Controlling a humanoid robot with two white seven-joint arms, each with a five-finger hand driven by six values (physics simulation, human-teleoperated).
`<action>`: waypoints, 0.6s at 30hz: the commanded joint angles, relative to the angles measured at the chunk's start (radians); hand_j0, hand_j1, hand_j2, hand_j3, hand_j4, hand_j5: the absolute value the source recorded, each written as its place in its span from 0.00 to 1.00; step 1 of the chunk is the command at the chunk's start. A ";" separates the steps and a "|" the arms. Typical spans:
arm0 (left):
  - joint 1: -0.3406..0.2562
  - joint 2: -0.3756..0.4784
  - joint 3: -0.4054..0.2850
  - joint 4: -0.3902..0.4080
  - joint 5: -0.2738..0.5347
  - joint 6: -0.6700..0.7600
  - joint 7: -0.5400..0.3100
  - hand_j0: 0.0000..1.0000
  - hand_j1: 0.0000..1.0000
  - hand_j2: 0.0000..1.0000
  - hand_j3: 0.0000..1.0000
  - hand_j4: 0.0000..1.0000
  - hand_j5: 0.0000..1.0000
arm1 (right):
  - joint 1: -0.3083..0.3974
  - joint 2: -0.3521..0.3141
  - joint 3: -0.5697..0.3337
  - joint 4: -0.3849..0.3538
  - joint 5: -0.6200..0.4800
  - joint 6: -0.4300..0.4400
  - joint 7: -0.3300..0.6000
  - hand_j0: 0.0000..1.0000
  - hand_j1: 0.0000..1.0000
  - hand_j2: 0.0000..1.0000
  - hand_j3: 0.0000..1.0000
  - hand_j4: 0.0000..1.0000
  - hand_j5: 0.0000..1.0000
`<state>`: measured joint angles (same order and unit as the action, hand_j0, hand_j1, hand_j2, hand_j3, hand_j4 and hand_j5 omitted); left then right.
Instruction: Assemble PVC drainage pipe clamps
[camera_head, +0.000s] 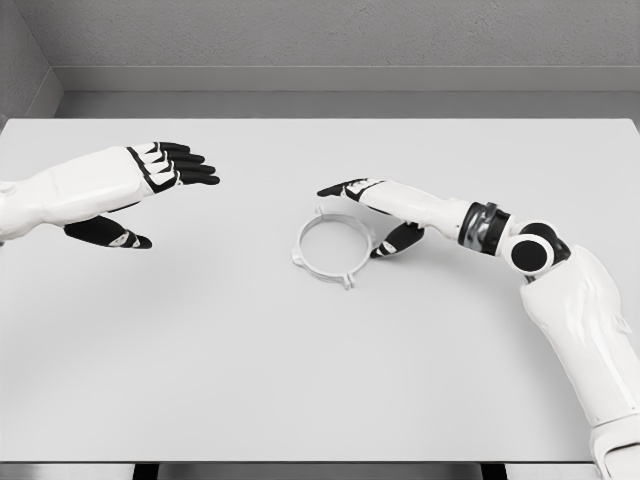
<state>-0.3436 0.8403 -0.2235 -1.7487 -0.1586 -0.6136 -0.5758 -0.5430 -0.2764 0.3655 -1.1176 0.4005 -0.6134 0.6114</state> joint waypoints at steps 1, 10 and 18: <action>0.000 0.000 -0.002 0.000 0.007 0.003 0.001 1.00 1.00 1.00 1.00 1.00 1.00 | 0.000 0.000 0.000 -0.005 -0.008 0.002 0.000 1.00 1.00 1.00 1.00 1.00 1.00; -0.002 -0.004 0.001 -0.002 0.011 0.003 0.001 1.00 1.00 1.00 1.00 1.00 1.00 | -0.005 -0.013 -0.019 0.030 0.000 0.002 0.000 1.00 1.00 1.00 1.00 1.00 1.00; -0.012 -0.030 0.009 0.000 0.013 0.003 0.001 1.00 1.00 1.00 1.00 1.00 1.00 | 0.005 -0.210 -0.264 0.041 -0.043 0.002 0.000 1.00 1.00 1.00 1.00 1.00 1.00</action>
<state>-0.3574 0.8134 -0.2154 -1.7487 -0.1527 -0.6136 -0.5762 -0.5354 -0.4254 0.1534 -1.0753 0.3852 -0.6140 0.6114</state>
